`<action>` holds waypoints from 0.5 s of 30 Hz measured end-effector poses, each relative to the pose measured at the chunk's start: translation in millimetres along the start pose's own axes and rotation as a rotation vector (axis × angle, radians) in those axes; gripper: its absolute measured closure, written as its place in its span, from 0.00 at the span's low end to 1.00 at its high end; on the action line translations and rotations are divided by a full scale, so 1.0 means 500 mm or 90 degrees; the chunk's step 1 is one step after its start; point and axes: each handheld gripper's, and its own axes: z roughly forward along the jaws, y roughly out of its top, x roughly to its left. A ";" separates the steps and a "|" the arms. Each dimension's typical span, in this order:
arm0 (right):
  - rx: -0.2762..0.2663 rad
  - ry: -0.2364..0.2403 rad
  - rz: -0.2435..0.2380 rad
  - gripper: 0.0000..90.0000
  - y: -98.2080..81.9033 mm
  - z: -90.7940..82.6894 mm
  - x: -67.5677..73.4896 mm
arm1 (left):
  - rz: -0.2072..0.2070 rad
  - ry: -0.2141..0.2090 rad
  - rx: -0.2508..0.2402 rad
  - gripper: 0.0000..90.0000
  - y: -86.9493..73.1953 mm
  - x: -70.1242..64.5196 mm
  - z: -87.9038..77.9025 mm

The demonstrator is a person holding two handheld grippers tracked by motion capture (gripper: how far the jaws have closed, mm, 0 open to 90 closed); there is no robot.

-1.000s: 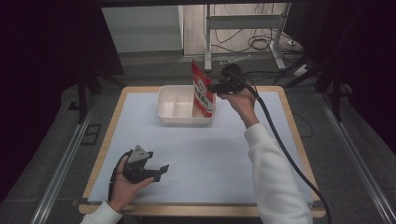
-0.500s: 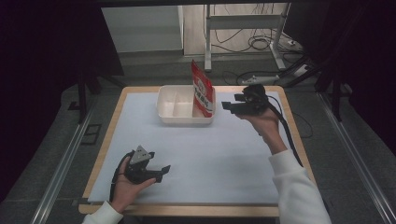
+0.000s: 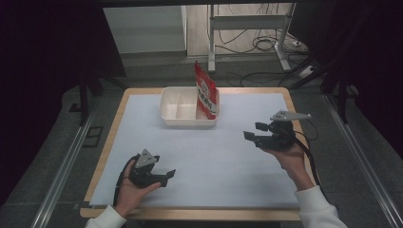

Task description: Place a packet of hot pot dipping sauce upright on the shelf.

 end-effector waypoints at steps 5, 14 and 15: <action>0.016 -0.004 0.007 0.39 -0.075 -0.024 -0.002 | 0.000 -0.001 0.002 0.18 0.000 -0.002 0.001; 0.057 -0.012 0.034 0.39 -0.159 -0.018 -0.019 | 0.010 -0.002 0.008 0.18 -0.001 -0.007 0.003; 0.059 -0.012 0.037 0.39 -0.163 -0.015 -0.022 | 0.011 -0.002 0.008 0.18 -0.001 -0.007 0.003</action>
